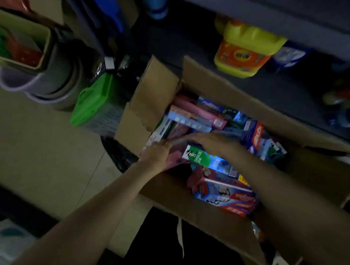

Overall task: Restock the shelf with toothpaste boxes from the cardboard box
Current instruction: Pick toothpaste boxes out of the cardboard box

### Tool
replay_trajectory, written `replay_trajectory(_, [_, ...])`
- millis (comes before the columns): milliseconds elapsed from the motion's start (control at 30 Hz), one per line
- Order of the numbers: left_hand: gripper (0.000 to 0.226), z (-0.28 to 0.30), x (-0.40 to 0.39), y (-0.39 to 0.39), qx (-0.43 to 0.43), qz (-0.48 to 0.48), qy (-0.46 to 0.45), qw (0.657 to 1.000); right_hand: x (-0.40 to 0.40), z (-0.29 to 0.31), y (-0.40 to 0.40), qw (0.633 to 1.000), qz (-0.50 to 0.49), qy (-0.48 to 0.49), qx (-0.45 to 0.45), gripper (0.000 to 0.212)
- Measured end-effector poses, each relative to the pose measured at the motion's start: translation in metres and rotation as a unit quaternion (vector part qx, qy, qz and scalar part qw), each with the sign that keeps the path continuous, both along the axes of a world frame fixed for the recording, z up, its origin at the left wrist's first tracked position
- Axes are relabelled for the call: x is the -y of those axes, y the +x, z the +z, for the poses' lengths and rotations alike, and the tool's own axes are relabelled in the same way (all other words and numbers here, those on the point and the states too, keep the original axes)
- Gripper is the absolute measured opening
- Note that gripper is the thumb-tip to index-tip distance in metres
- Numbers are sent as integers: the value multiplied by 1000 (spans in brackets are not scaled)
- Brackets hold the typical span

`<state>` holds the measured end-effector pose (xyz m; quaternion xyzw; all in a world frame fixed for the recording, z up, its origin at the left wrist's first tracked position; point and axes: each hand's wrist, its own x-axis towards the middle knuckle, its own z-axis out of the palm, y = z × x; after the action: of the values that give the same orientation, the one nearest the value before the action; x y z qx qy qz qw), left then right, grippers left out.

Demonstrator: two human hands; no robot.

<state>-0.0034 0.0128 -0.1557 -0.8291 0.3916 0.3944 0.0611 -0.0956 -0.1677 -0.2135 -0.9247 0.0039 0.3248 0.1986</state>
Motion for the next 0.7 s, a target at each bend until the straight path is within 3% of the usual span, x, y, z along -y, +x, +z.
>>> replay_trajectory(100, [44,-11,3,-4,-12,19,-26,999,-8,-12,22,995,8,-40,-90,49])
replay_trajectory(300, [52,-1,4,9,-41,12,-44,998,-13,8,27,993,19,-103,-63,34])
replay_trajectory(433, [63,42,20,26,-89,-29,-44,995,6,77,19,992,-11,-112,-55,30])
replay_trajectory(533, [72,85,46,34,-139,-53,-12,989,36,147,13,992,-59,-61,-94,40])
replay_trajectory(700, [54,191,121,38,-201,-151,-2,968,84,280,-26,975,-179,40,-125,37])
